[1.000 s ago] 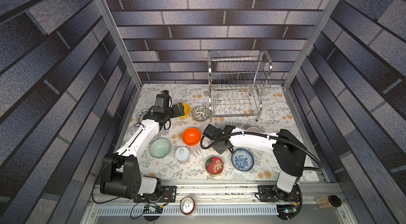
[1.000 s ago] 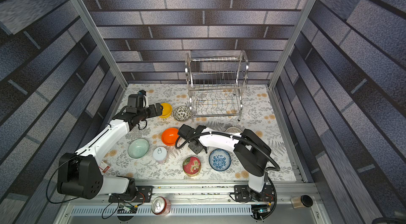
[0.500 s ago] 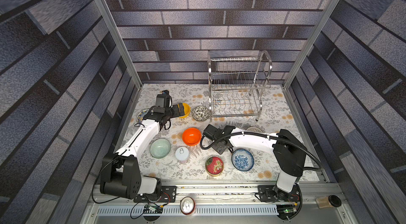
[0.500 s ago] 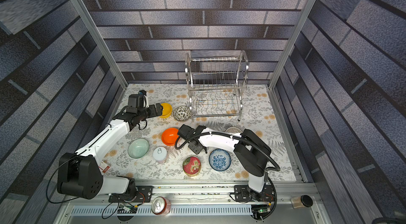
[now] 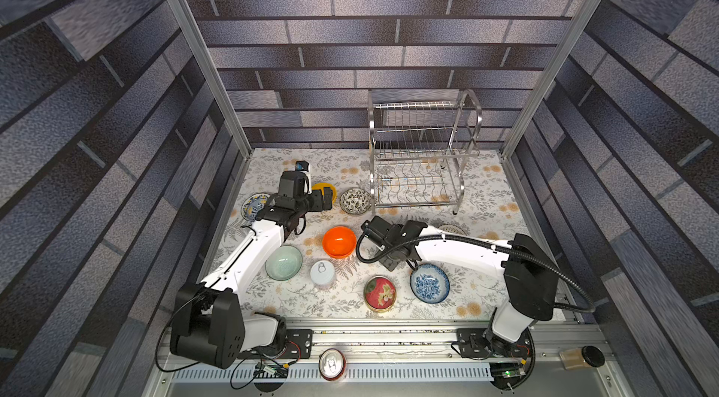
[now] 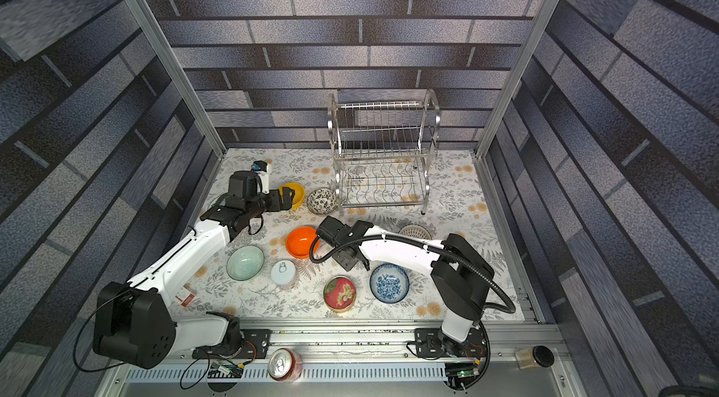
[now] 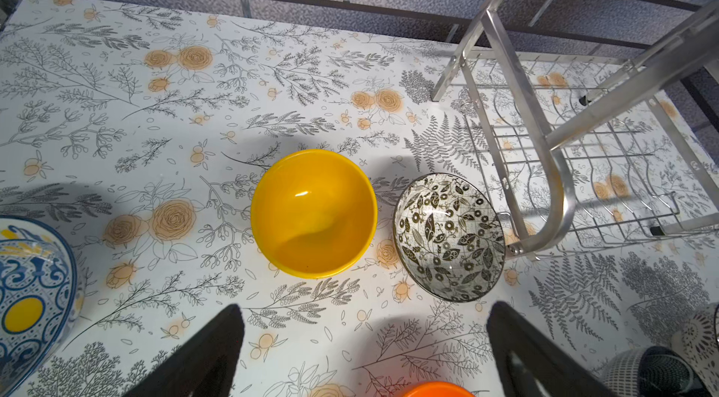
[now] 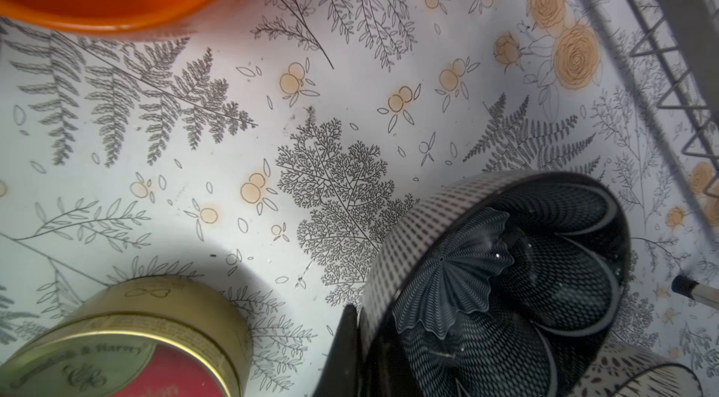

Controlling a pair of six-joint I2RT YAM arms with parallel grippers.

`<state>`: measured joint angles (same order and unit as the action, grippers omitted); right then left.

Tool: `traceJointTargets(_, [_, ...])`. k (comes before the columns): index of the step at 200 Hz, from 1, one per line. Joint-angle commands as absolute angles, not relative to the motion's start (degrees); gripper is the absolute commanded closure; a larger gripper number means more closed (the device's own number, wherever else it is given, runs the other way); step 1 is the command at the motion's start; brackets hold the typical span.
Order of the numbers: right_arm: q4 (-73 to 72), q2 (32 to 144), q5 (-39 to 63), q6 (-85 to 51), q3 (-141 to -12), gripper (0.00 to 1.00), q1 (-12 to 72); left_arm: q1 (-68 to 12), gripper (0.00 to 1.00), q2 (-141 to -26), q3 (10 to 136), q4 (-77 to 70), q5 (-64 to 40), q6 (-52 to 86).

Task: Load bowls into a dish rack
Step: Pick up the bowl from the center of the table.

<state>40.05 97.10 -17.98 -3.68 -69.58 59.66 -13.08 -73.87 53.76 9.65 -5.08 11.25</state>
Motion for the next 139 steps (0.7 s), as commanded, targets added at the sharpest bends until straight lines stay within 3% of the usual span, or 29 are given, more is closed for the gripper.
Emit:
traceJointTargets(1, [37.3, 93.4, -18.6, -2.9, -68.5, 0.98, 60.1, -14.0, 0.0, -71.4, 52.3, 5.9, -7.2, 7.9])
traceJointTargets(139, [22.0, 79.2, -20.4, -6.6, -61.6, 0.98, 57.6, -22.4, 0.0, -64.6, 48.1, 2.4, -13.3, -0.3])
